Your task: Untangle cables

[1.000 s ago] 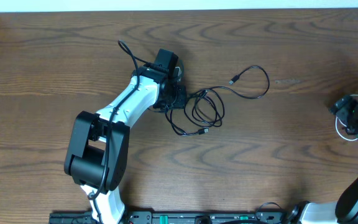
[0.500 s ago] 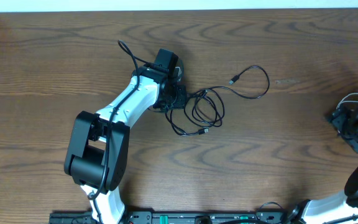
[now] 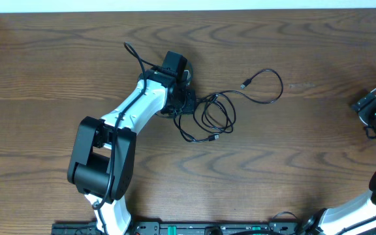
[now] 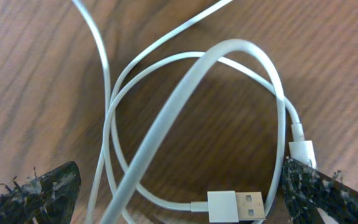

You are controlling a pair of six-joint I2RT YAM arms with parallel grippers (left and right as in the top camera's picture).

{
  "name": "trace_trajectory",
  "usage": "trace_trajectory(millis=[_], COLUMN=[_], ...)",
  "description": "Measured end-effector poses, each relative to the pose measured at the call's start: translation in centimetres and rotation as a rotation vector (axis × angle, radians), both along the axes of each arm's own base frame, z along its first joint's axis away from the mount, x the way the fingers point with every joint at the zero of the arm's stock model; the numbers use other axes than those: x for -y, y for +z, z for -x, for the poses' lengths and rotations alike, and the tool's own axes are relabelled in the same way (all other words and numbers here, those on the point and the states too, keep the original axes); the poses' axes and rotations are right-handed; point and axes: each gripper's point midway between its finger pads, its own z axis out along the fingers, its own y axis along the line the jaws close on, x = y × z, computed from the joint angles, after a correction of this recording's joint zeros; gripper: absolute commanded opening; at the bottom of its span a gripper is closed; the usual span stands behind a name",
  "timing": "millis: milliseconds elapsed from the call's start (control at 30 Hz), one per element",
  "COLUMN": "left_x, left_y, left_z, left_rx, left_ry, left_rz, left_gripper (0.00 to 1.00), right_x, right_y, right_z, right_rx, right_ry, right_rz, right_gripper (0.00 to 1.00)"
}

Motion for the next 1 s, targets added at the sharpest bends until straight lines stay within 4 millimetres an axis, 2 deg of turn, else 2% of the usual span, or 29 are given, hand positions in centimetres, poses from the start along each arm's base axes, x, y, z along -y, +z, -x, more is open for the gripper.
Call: trace_trajectory(millis=[233,300,500,567,633,800,933,1000], left_x=[0.0,0.0,0.0,0.0,0.0,0.0,0.0,0.0], left_y=[0.0,0.0,0.0,0.0,0.0,0.0,0.0,0.0], left_z=[0.0,0.0,0.0,0.0,0.0,0.0,0.0,0.0], left_rx=[0.0,0.0,0.0,0.0,0.0,0.0,0.0,0.0], left_ry=[0.0,0.0,0.0,0.0,0.0,0.0,0.0,0.0], left_rz=[0.0,0.0,0.0,0.0,0.0,0.0,0.0,0.0], left_gripper=[0.33,0.33,0.33,0.33,0.33,0.33,0.33,0.33], right_x=[-2.2,-2.7,-3.3,-3.8,-4.6,-8.0,-10.7,-12.4], right_y=[0.7,1.5,7.9,9.3,9.6,7.9,7.4,7.3], right_z=[1.0,1.4,1.5,2.0,2.8,4.1,3.4,2.9], right_rx=[-0.027,-0.028,0.079,0.092,0.073,-0.019,-0.037,-0.044], right_ry=[0.037,0.043,0.031,0.025,0.022,0.059,0.135,0.178], right_rz=[-0.091,-0.107,-0.071,-0.077,-0.107,-0.232,-0.265,-0.274], right_gripper=[0.99,0.99,0.99,0.99,0.99,0.98,0.71,0.47])
